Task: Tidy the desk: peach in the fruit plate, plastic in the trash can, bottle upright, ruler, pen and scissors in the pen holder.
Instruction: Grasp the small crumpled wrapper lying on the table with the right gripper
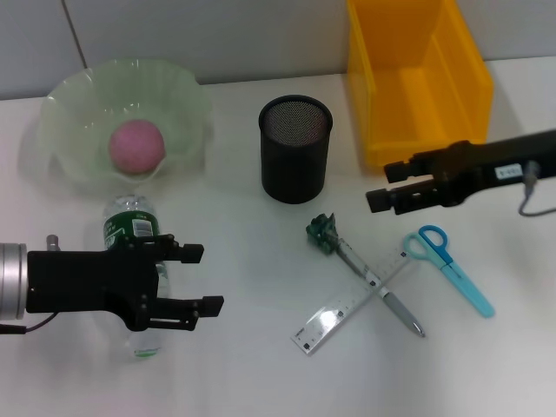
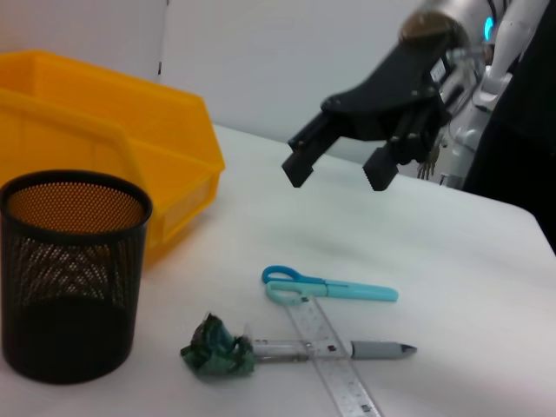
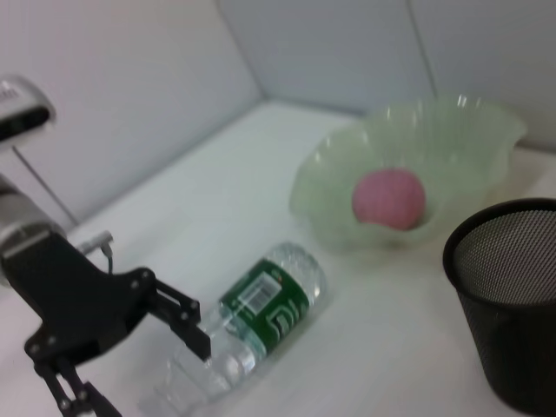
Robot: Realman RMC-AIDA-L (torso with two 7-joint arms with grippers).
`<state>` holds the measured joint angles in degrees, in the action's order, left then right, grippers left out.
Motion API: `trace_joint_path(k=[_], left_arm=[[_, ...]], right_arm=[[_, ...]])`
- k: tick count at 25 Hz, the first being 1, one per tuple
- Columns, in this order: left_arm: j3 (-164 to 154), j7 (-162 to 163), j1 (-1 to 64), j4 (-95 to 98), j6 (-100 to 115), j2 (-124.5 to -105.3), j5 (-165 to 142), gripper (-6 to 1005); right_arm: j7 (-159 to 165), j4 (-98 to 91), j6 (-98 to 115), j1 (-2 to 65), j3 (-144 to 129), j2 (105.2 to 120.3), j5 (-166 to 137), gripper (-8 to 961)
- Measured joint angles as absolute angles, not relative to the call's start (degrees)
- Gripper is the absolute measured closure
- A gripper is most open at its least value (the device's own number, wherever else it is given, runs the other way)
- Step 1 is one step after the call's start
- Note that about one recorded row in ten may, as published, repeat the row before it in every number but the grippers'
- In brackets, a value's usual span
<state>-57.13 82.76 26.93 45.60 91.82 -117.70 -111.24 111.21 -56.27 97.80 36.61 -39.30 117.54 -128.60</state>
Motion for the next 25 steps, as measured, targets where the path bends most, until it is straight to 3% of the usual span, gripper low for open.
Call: trace_joint_path(k=[5,11,19,25], left_arm=[[-56.6,82.6,26.6,45.8,91.6,-117.39,-111.8,178],[-56.5,82.2,26.3,45.8,90.8,-117.28,-111.8,178],[-56.1,81.8,26.1,45.8,90.1,-117.2,-111.8,179],[-56.1,81.8,26.1,46.0,90.1,-117.16,-111.8,180]], right_arm=[[120.1,-55.6,95.6,44.4,-45.4,116.77,-137.0,149],[126.7,-54.1,90.6,50.0,-52.3,116.93,-143.7,149],[129.2,-45.9,82.8,56.6,-60.2,119.02,-150.6,148],[130.9,-42.7,77.4,57.3,-66.4,119.46,-150.5,149]])
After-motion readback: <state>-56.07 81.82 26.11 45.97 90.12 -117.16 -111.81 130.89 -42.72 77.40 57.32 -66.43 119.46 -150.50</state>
